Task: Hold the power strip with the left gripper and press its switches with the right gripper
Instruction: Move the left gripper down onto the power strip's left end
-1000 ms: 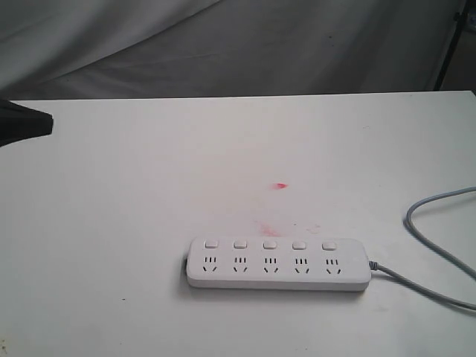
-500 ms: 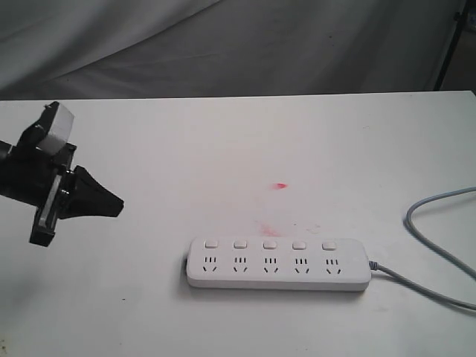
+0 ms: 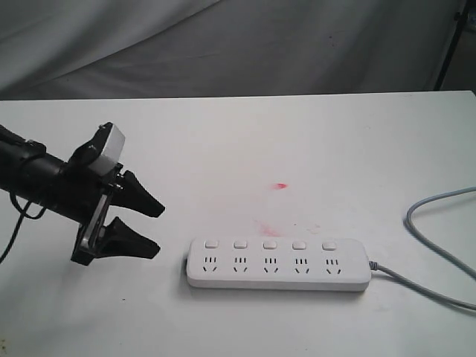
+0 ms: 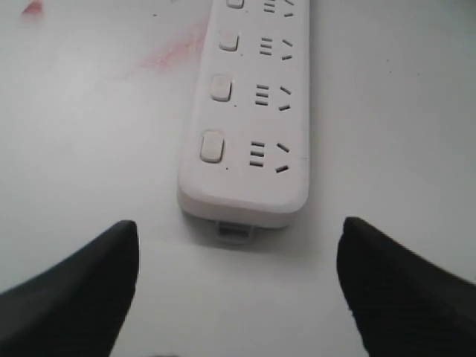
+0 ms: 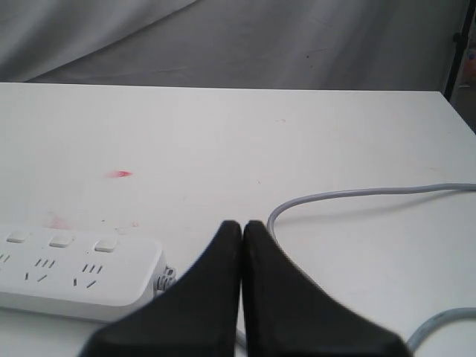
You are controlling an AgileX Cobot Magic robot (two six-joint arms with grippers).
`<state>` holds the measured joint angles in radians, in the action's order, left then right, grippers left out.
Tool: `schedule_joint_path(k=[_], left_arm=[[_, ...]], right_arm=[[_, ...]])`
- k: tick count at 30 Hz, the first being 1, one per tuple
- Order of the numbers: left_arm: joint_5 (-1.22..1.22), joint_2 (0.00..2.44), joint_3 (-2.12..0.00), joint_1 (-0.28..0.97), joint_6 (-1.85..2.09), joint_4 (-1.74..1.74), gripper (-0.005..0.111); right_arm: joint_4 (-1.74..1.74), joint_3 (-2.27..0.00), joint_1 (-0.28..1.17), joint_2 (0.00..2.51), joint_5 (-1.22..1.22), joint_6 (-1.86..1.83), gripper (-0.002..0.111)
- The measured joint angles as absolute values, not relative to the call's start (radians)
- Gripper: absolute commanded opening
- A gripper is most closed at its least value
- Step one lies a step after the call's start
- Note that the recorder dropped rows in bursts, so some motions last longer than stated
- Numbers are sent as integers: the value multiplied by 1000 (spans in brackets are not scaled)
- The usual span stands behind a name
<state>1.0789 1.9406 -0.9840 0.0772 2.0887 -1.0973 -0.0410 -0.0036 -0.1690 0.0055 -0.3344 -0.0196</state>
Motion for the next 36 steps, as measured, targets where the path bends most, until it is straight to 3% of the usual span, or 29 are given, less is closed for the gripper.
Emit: schedule_joint_path(k=[14, 20, 28, 36], left_arm=[[915, 2009, -988, 206, 2090, -1091, 72], [908, 2009, -989, 206, 2090, -1104, 95], [889, 2011, -989, 217, 2090, -1165, 95], [787, 2017, -989, 337, 2090, -1115, 95]], right_arm=[[-41, -4, -169, 5, -334, -20, 0], [-41, -4, -169, 5, -334, -20, 0], [-41, -4, -169, 5, -334, -20, 0], [-41, -4, -169, 5, -334, -20, 0]])
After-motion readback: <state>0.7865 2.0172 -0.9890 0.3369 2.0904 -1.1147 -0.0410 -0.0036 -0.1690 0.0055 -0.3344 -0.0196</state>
